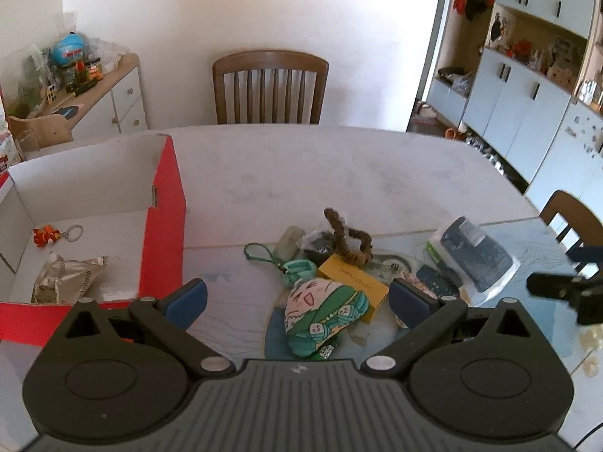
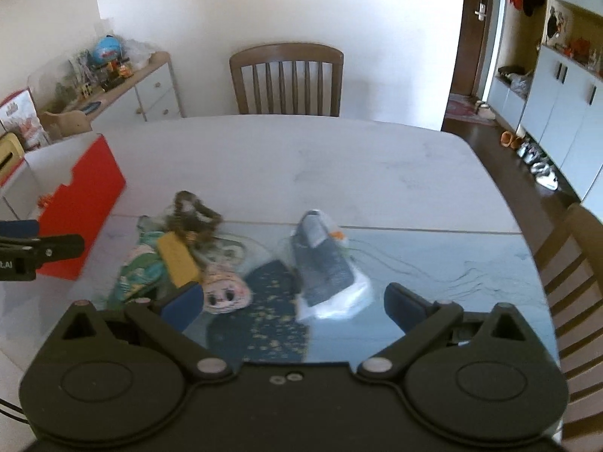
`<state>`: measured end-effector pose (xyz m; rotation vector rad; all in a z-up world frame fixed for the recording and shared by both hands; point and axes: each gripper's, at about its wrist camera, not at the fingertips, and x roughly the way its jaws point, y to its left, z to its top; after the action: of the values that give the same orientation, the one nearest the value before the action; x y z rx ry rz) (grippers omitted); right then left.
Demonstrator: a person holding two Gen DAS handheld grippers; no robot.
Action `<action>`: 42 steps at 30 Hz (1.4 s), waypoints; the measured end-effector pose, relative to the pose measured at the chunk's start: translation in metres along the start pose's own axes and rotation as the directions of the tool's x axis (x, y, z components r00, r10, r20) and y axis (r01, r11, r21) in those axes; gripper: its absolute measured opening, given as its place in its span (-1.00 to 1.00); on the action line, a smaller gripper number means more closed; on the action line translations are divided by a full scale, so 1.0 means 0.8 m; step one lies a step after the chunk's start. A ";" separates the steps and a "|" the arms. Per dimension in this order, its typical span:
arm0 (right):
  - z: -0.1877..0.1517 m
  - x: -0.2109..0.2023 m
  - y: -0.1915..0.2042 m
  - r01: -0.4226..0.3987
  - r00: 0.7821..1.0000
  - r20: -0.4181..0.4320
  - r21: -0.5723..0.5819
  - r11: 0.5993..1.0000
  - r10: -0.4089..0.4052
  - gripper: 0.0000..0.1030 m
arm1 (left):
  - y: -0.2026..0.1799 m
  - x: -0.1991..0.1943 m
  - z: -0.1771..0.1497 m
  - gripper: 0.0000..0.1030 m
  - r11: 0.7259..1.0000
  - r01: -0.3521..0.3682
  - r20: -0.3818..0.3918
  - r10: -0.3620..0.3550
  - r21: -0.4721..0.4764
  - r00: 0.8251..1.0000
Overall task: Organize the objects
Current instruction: 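Move both tools back to the remaining items on the table, then grasp the green-and-white plush pouch with left tool while right tool grasps the gray package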
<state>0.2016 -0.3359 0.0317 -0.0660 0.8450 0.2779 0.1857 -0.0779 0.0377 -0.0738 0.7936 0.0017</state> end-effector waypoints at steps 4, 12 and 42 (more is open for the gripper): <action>0.002 0.008 -0.011 0.022 1.000 0.007 -0.042 0.999 -0.022 0.97 | -0.010 0.016 -0.005 1.00 0.999 -0.036 -0.017 0.037 0.016 0.999; 0.006 0.041 -0.029 -0.001 0.999 -0.044 -0.058 0.998 -0.002 0.91 | -0.026 0.049 -0.012 1.00 0.999 -0.002 -0.047 0.005 0.051 0.999; 0.019 0.134 -0.027 -0.032 0.985 -0.168 -0.048 0.998 0.023 -0.13 | -0.003 0.119 -0.019 0.38 0.992 0.102 -0.187 -0.113 -0.067 0.976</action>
<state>0.2860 -0.3309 -0.0393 -0.1267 1.0069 0.3230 0.2417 -0.0837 -0.0410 -0.1736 0.9803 -0.0868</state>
